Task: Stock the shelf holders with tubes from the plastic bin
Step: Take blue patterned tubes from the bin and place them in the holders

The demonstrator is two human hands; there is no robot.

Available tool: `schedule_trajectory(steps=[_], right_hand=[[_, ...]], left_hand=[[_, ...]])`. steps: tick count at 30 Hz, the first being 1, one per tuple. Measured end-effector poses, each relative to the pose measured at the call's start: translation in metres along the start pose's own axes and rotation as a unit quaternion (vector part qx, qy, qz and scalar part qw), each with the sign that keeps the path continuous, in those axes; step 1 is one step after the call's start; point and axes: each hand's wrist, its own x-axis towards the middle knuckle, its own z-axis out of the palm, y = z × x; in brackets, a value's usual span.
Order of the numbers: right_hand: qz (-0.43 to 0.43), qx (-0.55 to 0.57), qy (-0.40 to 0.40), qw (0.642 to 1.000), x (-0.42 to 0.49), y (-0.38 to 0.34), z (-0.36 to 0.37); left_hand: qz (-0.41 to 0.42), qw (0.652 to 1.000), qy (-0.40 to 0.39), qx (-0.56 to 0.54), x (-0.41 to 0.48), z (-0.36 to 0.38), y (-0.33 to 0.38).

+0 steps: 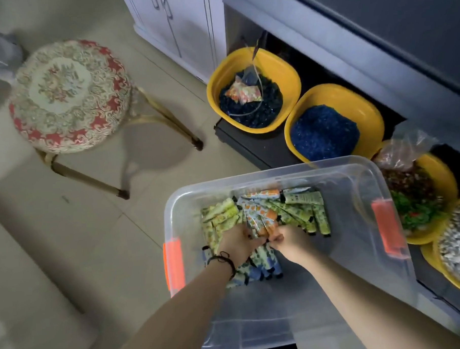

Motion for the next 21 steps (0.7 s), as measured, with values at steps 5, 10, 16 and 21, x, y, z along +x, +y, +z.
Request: schedule_trajectory(steps=[5,10,16,21], right_hand=[[-0.024,0.044,-0.028,0.998,0.011,0.013,0.004],[0.052,0.001,-0.024,0.998,0.016,0.023,0.007],[0.087,0.063,-0.015,0.994,0.018,0.019,0.034],[0.115,0.098,0.009,0.988,0.015,0.018,0.05]], left_hand=[[-0.046,0.996,0.074,-0.034,0.014,0.02,0.008],[-0.049,0.998,0.03,0.01,0.019,0.01,0.009],[0.011,0.998,-0.055,0.013,0.013,-0.015,-0.005],[0.079,0.995,-0.032,0.052,0.009,-0.036,-0.007]])
